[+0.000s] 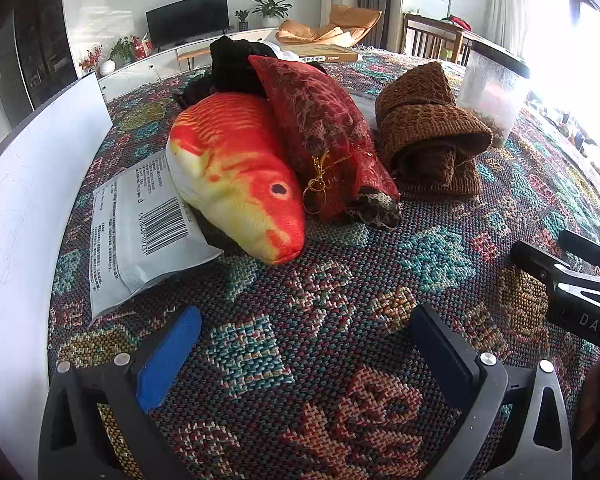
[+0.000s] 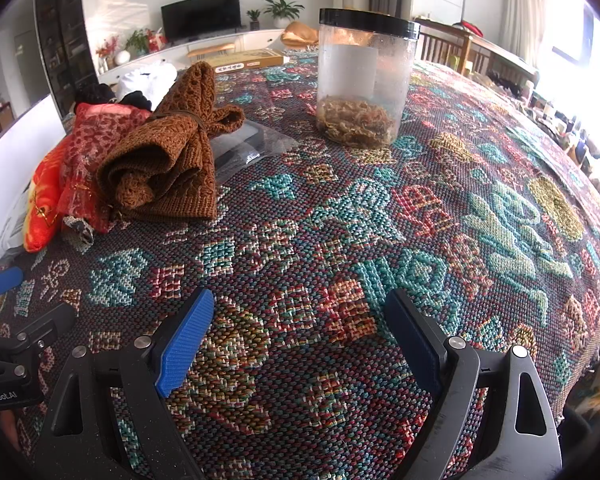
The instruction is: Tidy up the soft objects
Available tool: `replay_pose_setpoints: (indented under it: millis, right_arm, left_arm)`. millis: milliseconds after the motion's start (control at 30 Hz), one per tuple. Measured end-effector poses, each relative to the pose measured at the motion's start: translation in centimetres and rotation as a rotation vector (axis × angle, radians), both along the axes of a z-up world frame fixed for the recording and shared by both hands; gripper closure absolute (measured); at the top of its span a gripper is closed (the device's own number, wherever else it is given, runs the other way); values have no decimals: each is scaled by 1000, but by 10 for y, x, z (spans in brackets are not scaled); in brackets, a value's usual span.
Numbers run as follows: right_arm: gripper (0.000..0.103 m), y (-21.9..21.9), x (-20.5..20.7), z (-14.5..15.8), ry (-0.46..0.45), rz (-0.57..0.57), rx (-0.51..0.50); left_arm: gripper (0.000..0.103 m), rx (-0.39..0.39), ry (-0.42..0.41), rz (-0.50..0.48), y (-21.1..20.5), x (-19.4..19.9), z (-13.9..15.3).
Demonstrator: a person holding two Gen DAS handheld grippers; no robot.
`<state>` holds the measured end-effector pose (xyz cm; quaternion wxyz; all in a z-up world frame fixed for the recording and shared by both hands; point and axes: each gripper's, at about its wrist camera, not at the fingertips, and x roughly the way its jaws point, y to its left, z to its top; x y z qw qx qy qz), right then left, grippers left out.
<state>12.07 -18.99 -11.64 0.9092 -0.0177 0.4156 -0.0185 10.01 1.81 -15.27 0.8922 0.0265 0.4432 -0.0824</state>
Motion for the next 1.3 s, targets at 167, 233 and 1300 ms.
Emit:
replay_pose_setpoints:
  millis: [167,233,1300]
  right_arm:
    - [14,0,0,0,0,0,0]
    - [14,-1,1,0,0,0,0]
    - [14,-1,-3,1,-1,-1,15]
  left_arm:
    - [0,0,0,0,0,0,0]
    - [0,0,0,0,0,0,0]
    - [0,-2,0,0,0,0,0]
